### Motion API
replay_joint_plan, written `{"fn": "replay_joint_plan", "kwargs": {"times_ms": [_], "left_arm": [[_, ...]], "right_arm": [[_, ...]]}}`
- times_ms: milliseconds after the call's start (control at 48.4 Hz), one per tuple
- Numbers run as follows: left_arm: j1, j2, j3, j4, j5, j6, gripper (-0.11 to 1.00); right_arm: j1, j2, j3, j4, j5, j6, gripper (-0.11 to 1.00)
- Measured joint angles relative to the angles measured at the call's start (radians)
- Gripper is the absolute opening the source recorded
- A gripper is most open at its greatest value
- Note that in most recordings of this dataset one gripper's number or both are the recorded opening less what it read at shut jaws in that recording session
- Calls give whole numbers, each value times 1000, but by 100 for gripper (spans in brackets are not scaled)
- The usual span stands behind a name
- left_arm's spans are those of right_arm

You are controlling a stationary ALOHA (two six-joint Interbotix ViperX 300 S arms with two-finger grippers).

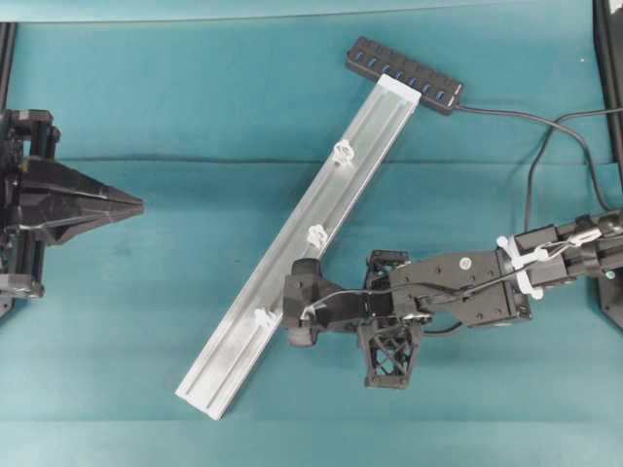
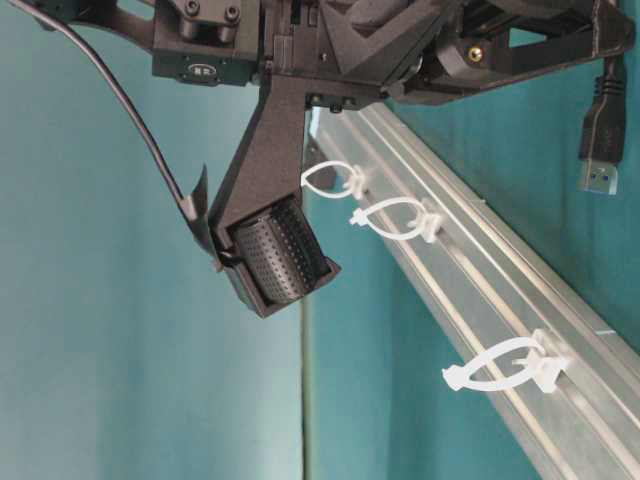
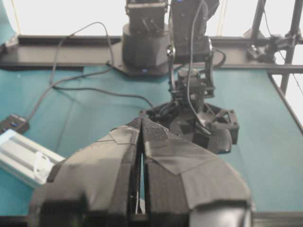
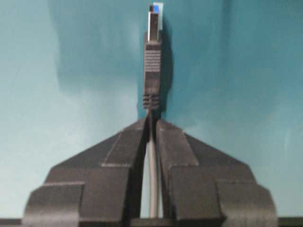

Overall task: Pass the USB cable through three rings with both arms.
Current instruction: 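Grasp the USB cable near its plug with the right gripper, then carry the plug up and thread it through the top ring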

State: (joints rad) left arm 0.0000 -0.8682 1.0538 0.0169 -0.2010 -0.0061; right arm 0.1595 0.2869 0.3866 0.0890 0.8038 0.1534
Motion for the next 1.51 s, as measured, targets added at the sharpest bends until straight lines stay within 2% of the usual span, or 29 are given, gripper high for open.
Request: {"fn": "replay_joint_plan", "kwargs": {"times_ms": [310,476,600,703,848,972,1158,1323,1427,1509], "left_arm": [[0,0,0,0,0,-18,-2],[0,0,0,0,0,-23,-1],[-2,0,0,2,0,-23,-1],[0,0,0,0,2,-23,-1],[0,-5,0,0,2,-23,-1],[0,-12,0,2,2,-23,-2],[-2,-17,-3,0,2,-23,-1],[-2,-18,-6,0,2,-23,-1],[0,-18,-8,0,2,-37,-2],[0,-21,-14,2,2,-61,-1]], "right_arm": [[8,-11,2,-2,35,-2,12],[-5,-89,-12,-51,114,-9,12],[-46,-158,-29,-64,186,-35,12],[-74,-204,-43,-71,258,-81,12],[-106,-255,-69,-72,374,-196,12],[-181,-285,-101,-72,492,-285,12],[-285,-296,-173,-83,637,-385,12],[-368,-284,-227,-137,724,-483,12],[-397,-279,-238,-190,709,-528,12],[-403,-278,-239,-253,675,-558,12]]}}
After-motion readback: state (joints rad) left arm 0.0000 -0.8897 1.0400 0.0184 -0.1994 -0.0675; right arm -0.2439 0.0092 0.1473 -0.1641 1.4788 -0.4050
